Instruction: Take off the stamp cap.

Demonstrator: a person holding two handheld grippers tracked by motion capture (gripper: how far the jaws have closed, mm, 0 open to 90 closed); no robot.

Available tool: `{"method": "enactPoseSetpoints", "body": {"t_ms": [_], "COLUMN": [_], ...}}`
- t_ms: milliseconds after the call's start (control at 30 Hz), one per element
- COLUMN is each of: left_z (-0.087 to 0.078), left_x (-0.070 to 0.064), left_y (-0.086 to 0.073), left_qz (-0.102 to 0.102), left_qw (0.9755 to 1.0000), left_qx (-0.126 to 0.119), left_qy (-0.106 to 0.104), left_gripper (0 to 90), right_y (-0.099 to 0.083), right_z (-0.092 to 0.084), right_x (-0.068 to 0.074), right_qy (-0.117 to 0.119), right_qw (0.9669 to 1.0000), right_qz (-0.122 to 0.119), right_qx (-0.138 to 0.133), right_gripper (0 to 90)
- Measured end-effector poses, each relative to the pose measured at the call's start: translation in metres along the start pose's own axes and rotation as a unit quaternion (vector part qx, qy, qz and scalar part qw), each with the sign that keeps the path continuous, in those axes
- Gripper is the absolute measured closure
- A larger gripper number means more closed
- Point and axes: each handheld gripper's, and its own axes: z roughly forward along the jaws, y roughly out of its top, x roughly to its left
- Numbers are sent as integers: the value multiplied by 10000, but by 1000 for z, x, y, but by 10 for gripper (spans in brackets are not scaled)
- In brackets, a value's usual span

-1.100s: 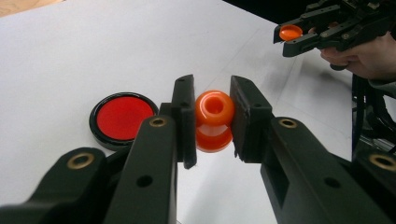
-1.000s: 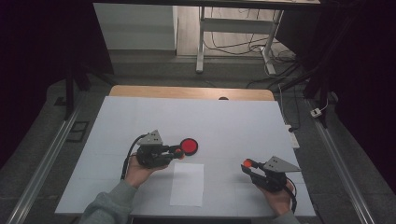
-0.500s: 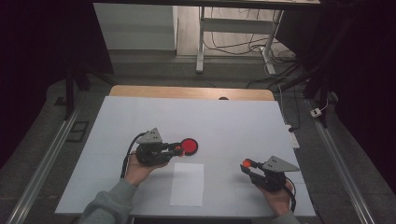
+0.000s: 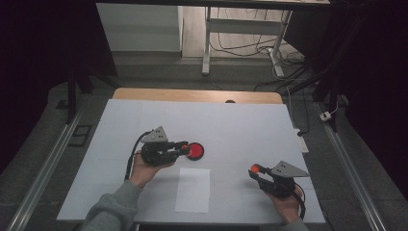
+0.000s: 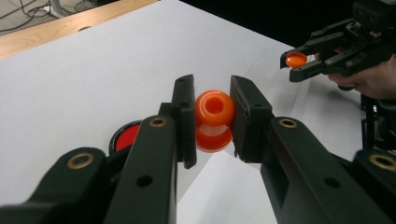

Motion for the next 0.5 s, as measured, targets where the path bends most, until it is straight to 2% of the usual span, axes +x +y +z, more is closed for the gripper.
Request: {"method": "enactPoseSetpoints", "body": {"t_ms": [500], "left_z": [13], "left_x": [14], "left_y": [5], "left_qz": [-46], "left_qw": [9999], "left_qx": [50], "left_qy": [155], "left_gripper": [728], "right_y": [0], "right_z": [2], "right_x": [-1], "right_qy": [6], "right_qw": [10000], "right_qz": [-8], "right_qx": [22], "right_gripper": [645]}}
